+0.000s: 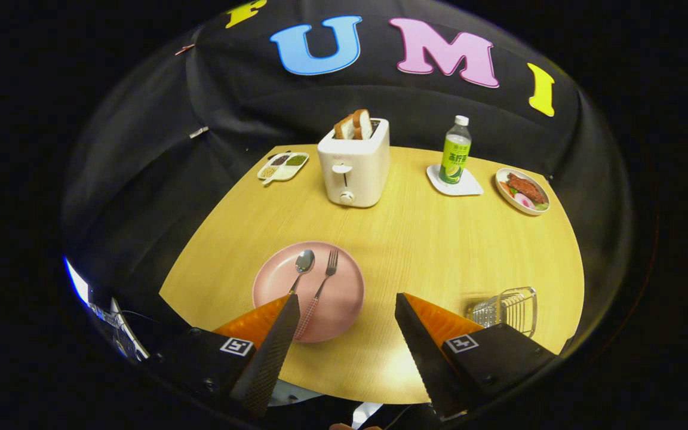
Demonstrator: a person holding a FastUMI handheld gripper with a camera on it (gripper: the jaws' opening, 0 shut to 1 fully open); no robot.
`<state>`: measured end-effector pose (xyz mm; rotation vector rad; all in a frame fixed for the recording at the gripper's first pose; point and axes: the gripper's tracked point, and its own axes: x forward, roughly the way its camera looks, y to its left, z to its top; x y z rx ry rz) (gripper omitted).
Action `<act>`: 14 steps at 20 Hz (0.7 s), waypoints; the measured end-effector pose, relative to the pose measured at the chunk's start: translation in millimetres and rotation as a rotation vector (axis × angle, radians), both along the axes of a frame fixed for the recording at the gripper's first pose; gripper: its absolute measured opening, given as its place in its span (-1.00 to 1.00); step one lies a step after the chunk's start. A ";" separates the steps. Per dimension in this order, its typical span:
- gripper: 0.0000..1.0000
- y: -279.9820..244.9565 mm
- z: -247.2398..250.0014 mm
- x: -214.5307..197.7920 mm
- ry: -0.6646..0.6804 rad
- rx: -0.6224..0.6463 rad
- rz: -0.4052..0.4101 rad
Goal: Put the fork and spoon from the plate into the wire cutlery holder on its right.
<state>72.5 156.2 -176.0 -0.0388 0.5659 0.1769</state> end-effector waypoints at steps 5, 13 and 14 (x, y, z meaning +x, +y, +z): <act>1.00 29.5 -51.2 17.4 0.080 -0.075 0.039; 0.63 46.9 -112.1 43.6 0.224 -0.125 0.011; 0.53 48.6 -117.9 44.7 0.250 -0.106 0.002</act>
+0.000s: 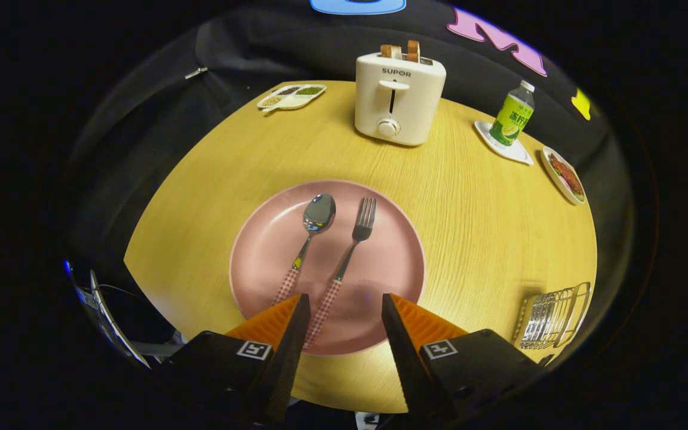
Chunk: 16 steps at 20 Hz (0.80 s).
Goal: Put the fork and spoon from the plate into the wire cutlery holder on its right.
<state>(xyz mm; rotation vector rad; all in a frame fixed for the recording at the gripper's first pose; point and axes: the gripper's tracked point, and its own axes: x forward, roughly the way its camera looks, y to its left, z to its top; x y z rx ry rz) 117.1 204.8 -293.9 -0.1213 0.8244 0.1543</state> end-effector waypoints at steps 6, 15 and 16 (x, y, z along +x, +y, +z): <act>0.20 9.8 -24.4 -4.5 0.096 0.038 -0.022; -0.54 14.5 -37.5 -9.9 0.201 0.128 -0.079; -0.71 13.0 -36.4 -8.8 0.202 0.132 -0.076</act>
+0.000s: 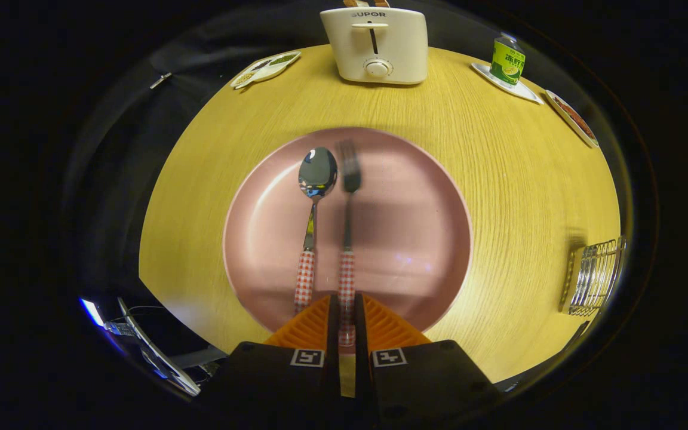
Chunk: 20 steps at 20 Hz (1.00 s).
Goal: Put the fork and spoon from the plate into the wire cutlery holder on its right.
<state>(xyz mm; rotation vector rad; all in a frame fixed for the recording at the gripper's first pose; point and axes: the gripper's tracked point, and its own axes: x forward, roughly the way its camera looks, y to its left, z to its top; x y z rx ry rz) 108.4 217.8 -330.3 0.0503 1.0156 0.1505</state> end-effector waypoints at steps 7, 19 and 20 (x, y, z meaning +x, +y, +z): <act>-0.74 -19.0 30.3 -11.8 -0.029 0.045 0.030; -0.86 -52.1 40.4 -23.2 -0.055 0.132 0.026; -0.86 -52.9 42.1 -22.4 -0.066 0.133 0.025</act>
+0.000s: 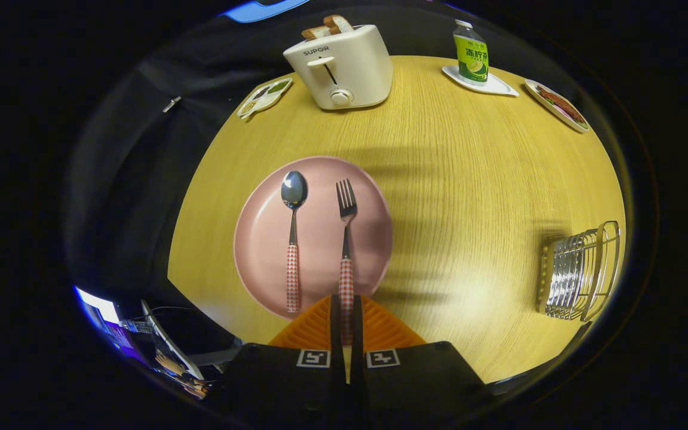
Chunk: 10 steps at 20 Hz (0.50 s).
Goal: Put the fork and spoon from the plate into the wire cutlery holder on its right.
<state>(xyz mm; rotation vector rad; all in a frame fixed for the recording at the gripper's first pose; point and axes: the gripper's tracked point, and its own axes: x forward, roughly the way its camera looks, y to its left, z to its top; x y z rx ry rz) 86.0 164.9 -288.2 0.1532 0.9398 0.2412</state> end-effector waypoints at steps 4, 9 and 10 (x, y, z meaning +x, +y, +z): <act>-0.86 -9.0 11.8 -7.0 -0.001 0.013 0.019; -0.86 -31.7 58.1 -25.0 -0.053 0.040 0.065; -0.86 -39.4 69.0 -29.4 -0.057 0.046 0.073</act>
